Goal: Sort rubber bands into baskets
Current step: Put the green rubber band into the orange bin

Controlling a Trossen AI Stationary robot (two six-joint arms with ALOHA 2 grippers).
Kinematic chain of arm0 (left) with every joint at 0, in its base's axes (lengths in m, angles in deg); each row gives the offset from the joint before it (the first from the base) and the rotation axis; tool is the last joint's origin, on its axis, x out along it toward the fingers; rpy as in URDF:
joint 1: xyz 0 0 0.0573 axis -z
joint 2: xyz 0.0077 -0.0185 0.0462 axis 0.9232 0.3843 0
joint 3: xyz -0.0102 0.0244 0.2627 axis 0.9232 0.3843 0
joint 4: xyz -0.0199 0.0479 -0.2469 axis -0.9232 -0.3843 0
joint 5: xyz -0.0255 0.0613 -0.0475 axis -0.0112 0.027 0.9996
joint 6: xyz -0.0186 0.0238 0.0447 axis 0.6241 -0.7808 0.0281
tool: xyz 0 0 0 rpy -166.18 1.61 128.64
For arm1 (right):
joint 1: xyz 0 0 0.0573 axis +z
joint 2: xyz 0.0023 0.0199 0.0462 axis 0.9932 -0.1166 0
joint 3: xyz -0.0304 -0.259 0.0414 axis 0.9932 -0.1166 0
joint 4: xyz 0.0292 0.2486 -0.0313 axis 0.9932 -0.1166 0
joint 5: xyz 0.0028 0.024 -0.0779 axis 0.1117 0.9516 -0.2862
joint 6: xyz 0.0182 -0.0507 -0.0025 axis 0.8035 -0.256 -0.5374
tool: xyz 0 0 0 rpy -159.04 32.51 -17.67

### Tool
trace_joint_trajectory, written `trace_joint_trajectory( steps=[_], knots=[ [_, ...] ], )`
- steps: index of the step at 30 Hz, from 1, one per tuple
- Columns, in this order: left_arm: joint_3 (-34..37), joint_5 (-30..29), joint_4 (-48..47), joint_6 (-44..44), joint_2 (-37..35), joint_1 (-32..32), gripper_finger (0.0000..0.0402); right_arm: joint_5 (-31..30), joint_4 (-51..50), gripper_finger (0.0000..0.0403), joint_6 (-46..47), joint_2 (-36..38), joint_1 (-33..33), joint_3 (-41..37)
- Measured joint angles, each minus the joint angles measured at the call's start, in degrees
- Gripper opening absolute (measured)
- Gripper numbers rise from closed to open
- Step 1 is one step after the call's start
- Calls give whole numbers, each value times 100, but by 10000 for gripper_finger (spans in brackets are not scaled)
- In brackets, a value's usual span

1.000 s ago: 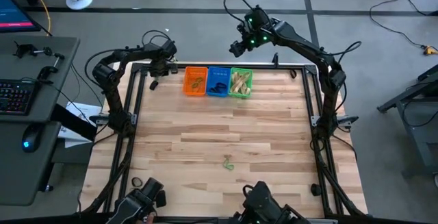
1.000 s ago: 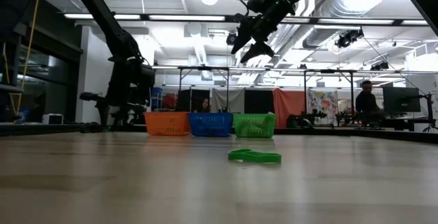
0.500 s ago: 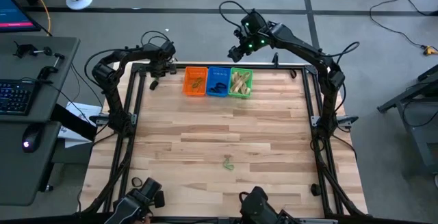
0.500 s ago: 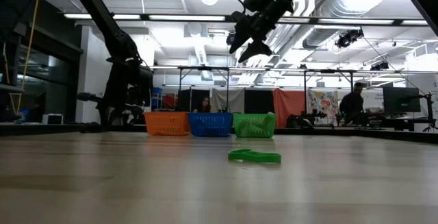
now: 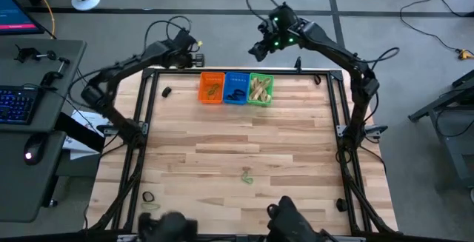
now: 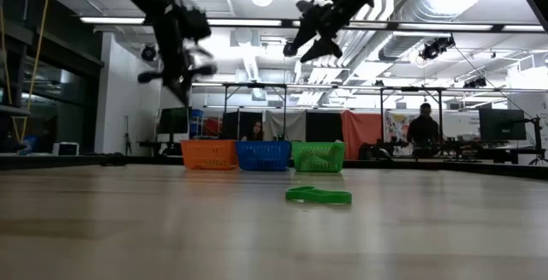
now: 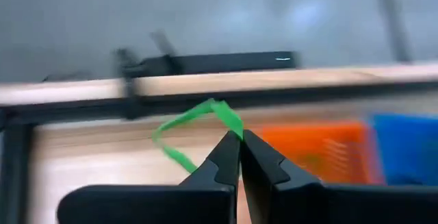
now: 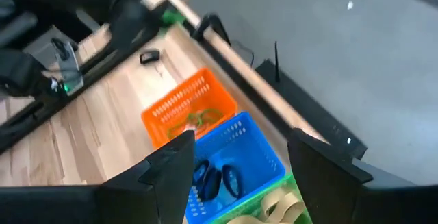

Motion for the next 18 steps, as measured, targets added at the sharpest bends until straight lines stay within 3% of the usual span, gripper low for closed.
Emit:
trace_joint_trajectory(
  steps=[9,13,18],
  knots=[
    [133,-7,443,67,-155,1833,0,-22,-19,222,-20,432,-269,0],
    [142,-297,743,-138,-52,1913,1,-19,-71,222,-19,441,-288,0],
    [140,225,328,166,152,1644,17,-22,-195,222,-125,441,-262,0]
  ],
)
